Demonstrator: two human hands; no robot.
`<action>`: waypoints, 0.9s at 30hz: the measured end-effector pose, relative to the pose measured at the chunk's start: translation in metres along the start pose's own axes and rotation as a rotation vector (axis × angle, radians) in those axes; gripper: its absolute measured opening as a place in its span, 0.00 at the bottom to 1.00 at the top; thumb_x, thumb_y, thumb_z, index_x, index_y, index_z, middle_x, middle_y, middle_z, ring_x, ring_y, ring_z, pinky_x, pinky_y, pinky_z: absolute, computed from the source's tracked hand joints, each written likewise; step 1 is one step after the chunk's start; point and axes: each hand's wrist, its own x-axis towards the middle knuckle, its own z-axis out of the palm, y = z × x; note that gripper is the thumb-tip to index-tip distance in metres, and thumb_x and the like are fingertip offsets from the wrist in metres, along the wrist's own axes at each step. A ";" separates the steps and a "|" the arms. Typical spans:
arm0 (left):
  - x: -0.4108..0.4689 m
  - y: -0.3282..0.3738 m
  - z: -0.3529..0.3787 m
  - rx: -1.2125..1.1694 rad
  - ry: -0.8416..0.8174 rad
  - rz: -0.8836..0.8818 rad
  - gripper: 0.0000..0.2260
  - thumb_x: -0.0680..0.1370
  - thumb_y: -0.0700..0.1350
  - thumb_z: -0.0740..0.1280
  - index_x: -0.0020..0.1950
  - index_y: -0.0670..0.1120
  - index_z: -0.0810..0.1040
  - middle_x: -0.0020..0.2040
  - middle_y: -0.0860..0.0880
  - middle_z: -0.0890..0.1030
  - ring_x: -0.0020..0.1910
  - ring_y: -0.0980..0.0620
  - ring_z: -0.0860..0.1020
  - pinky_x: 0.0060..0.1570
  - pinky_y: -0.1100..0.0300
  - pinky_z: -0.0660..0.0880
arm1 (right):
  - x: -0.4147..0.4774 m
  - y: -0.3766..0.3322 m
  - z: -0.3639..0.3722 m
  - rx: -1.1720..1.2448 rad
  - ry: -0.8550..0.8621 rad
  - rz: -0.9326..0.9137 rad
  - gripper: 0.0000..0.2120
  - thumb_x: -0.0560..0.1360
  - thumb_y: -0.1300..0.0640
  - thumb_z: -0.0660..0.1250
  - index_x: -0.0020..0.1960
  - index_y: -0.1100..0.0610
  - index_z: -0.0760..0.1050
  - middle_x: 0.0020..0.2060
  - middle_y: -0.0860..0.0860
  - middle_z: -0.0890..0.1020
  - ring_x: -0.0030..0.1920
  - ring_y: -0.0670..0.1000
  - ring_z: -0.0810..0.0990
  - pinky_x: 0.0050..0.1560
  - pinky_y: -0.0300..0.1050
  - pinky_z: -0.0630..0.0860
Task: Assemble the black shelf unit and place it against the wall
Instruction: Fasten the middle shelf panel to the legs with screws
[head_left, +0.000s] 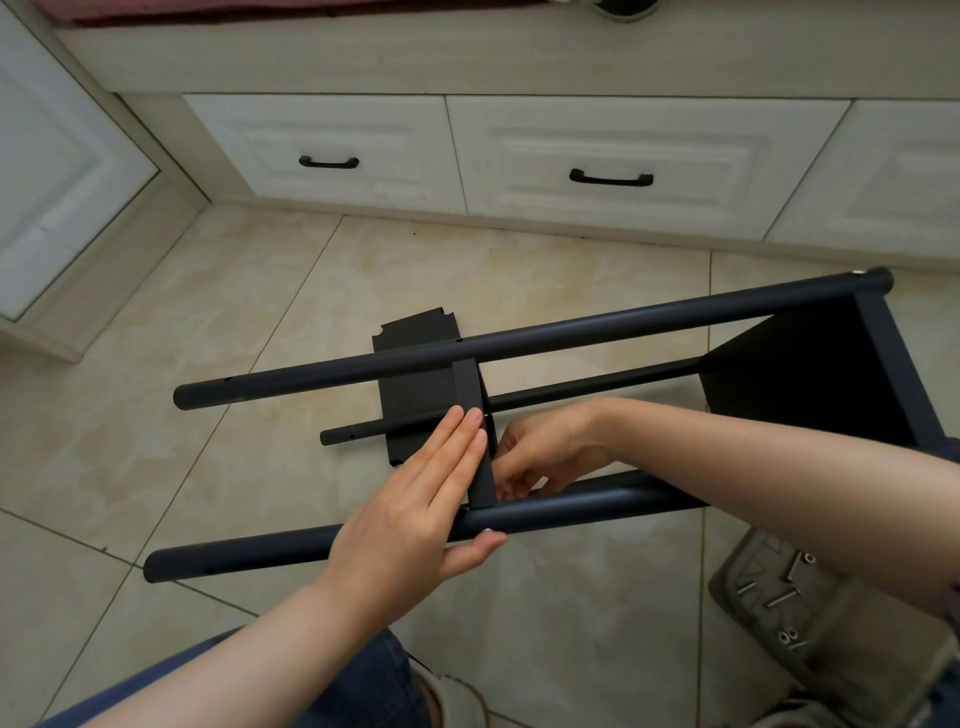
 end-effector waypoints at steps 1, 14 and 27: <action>0.000 0.000 0.000 0.003 -0.001 -0.001 0.33 0.81 0.59 0.63 0.76 0.35 0.66 0.79 0.40 0.64 0.80 0.46 0.61 0.74 0.51 0.67 | -0.001 -0.001 -0.001 -0.006 0.002 0.005 0.09 0.79 0.55 0.66 0.54 0.60 0.80 0.44 0.53 0.82 0.49 0.51 0.80 0.65 0.54 0.74; 0.000 0.000 0.000 0.000 0.003 -0.002 0.33 0.81 0.59 0.63 0.76 0.35 0.66 0.79 0.40 0.64 0.80 0.46 0.60 0.74 0.51 0.67 | -0.004 0.000 -0.002 0.039 -0.060 -0.010 0.08 0.79 0.57 0.66 0.54 0.60 0.80 0.48 0.55 0.82 0.51 0.52 0.79 0.66 0.55 0.73; 0.000 0.000 0.000 -0.008 0.006 -0.002 0.34 0.81 0.60 0.62 0.76 0.35 0.66 0.79 0.40 0.64 0.80 0.46 0.61 0.73 0.51 0.68 | -0.007 -0.005 -0.002 0.016 -0.039 -0.042 0.06 0.78 0.62 0.65 0.50 0.60 0.81 0.45 0.55 0.81 0.49 0.53 0.77 0.59 0.50 0.76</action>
